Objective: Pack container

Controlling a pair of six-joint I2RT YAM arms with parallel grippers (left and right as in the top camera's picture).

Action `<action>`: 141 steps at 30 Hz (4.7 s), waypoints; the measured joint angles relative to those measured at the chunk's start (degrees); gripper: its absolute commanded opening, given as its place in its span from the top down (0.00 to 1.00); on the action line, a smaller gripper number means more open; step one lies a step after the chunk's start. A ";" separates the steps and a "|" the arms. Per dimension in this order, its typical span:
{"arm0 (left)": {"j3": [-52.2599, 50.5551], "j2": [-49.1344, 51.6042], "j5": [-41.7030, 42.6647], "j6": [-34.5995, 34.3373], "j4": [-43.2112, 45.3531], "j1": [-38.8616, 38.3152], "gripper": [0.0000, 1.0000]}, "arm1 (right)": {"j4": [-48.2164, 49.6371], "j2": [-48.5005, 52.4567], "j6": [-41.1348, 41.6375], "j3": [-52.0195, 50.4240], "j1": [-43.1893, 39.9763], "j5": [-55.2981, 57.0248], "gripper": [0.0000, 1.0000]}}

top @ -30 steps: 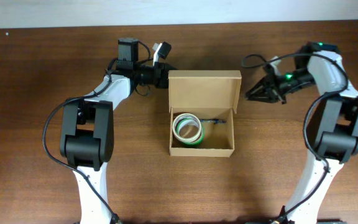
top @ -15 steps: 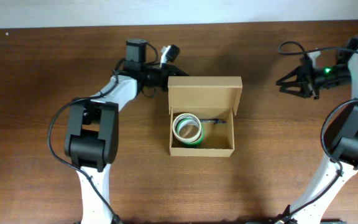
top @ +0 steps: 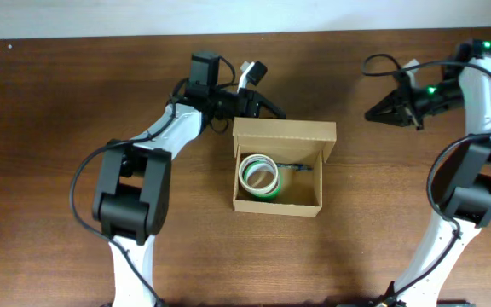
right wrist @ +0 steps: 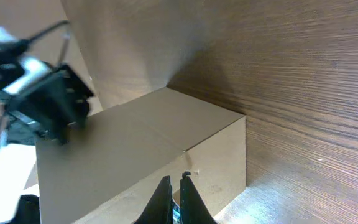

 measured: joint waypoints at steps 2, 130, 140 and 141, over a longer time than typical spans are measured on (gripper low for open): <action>0.00 -2.10 0.02 -0.02 -0.11 0.00 0.76 | 0.00 0.00 0.02 0.00 0.79 0.00 0.95; 63.19 -69.13 -124.65 33.33 -98.36 -6.84 0.01 | 3.41 -55.08 24.76 3.76 50.51 81.94 0.80; 59.98 -78.60 -126.38 31.61 -99.27 -6.86 0.00 | 0.13 -75.95 29.92 3.74 50.29 97.11 0.68; 59.08 -79.78 -126.51 31.50 -99.34 -6.86 0.00 | 0.13 -77.40 30.01 3.41 49.94 97.68 0.68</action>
